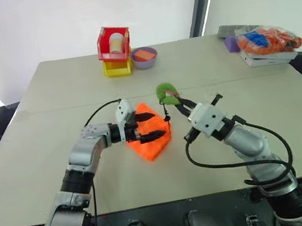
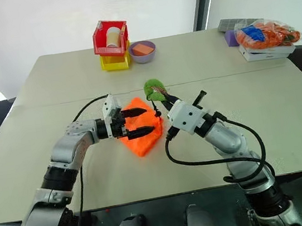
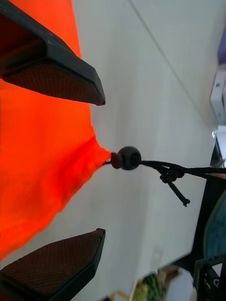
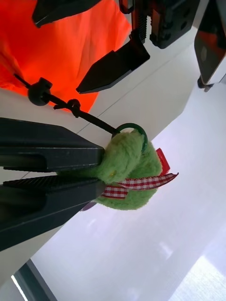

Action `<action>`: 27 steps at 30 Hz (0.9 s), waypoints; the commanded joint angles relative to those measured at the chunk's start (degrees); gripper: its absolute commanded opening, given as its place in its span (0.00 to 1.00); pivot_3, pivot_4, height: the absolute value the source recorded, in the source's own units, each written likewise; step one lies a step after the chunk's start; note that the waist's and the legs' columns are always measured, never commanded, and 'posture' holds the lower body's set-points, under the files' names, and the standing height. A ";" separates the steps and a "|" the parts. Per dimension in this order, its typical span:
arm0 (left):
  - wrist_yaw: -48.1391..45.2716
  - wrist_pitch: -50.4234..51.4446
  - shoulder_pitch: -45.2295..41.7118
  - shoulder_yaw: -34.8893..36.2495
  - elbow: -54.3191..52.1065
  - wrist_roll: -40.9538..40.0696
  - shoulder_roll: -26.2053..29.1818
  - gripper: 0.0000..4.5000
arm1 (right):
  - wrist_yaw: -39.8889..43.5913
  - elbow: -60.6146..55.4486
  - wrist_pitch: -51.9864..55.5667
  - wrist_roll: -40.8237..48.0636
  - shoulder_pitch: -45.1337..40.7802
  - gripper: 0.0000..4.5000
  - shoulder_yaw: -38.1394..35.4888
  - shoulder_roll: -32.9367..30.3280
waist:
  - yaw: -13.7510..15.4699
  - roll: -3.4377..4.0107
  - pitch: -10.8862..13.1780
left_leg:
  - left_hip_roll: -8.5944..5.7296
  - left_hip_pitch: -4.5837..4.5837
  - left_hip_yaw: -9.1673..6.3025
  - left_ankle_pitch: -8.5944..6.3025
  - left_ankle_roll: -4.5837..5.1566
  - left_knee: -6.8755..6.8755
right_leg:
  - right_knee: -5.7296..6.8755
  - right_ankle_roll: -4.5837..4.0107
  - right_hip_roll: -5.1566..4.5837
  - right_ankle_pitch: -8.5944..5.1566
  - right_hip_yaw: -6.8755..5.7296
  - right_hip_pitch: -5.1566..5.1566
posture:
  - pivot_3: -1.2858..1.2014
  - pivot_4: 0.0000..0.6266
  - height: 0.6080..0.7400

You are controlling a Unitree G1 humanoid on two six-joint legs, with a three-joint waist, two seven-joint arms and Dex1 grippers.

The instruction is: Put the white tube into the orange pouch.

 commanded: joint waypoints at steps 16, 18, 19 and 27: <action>13.67 -36.69 15.55 -6.11 -9.55 17.30 1.85 1.00 | -1.11 0.86 1.09 2.47 -0.38 0.00 -1.30 3.68 | -0.03 0.03 -0.01 | 0.00 0.20 0.05 0.00 -0.01 -0.01 | 0.01 -0.05 -0.07 0.02 0.01 0.12 | 0.52 0.24 1.00; 14.39 -34.76 16.15 -6.15 -10.63 16.25 0.93 1.00 | -0.93 0.62 0.96 2.41 -0.02 0.00 -1.07 3.51 | -0.05 0.05 -0.02 | 0.00 0.20 0.06 0.00 0.00 -0.01 | 0.01 -0.05 -0.07 0.02 0.01 0.13 | 0.52 0.24 1.00; 15.29 -32.13 16.57 -5.92 -11.78 15.11 -0.12 1.00 | -0.79 0.43 0.87 2.29 0.18 0.00 -0.95 3.36 | -0.09 0.05 -0.02 | 0.00 0.20 0.06 0.00 0.00 -0.02 | 0.01 -0.04 -0.06 0.02 0.01 0.12 | 0.52 0.24 1.00; 28.31 -10.28 17.46 -5.07 -21.64 15.11 -9.80 1.00 | -1.97 0.11 2.69 2.07 -0.34 0.00 -2.80 2.99 | -0.15 0.03 -0.02 | 0.00 0.28 0.05 0.00 0.00 -0.01 | 0.04 0.18 -0.02 -0.10 0.01 0.18 | 0.52 0.24 1.00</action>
